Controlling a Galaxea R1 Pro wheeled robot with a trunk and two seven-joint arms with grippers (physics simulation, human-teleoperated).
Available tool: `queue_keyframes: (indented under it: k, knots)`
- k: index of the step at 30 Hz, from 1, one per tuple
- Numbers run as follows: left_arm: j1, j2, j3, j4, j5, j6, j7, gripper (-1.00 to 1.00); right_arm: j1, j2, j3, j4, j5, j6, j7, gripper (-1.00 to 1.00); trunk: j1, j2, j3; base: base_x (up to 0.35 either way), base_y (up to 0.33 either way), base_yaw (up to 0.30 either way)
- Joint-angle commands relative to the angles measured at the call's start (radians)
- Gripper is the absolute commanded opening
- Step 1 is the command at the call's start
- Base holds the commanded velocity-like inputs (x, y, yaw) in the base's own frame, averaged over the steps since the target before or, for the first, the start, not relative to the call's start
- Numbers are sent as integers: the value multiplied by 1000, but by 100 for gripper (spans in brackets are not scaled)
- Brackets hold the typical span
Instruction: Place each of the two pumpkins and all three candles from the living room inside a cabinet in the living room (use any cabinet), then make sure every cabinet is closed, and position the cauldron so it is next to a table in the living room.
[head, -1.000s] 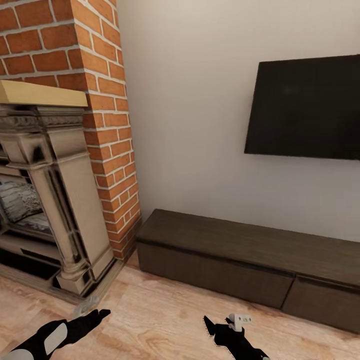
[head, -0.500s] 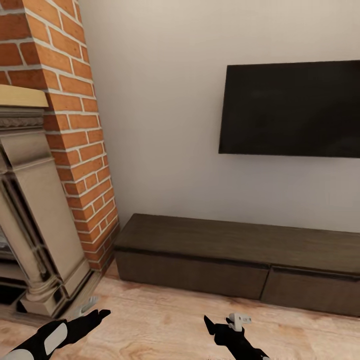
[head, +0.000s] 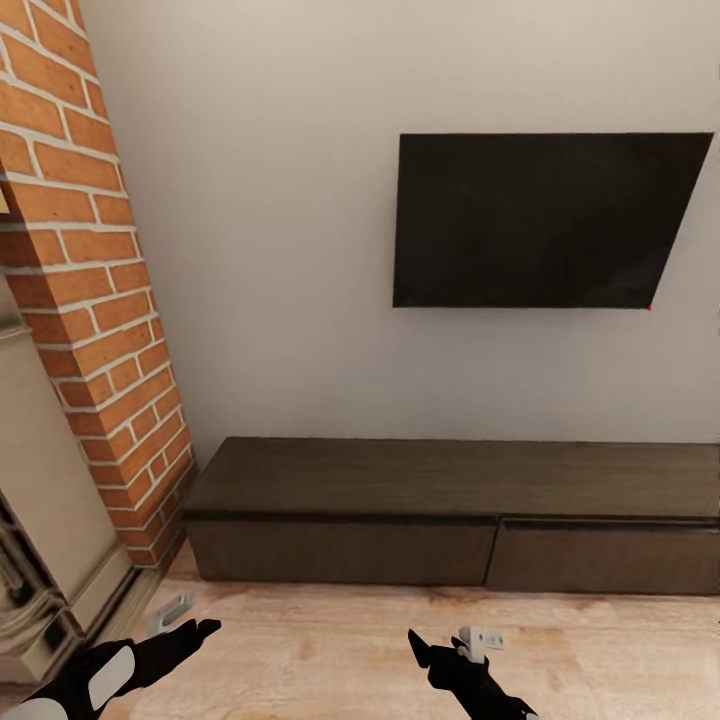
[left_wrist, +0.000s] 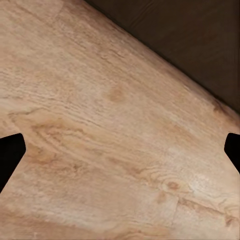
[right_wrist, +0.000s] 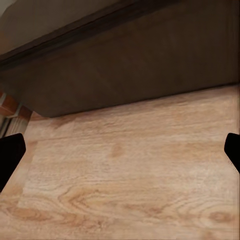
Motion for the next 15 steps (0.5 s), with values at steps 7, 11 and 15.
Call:
queue_keyframes:
  k: [7, 11, 15]
  knots:
    - [0, 1, -6, -1, 4, 4, -1, 100, -2, 0, 7, -1, -9, -8, 0, 100, 0, 0, -1, 144, 15, -25]
    - [0, 1, -6, 0, 4, 4, -1, 100, -2, 0, 6, 0, -10, -7, -1, 100, 0, 0, -1, 104, 1, -2]
    - [0, 1, -6, 0, 4, 4, -1, 100, -2, -1, 7, -4, -8, -8, -4, 100, 0, 0, -1, 22, 0, 0]
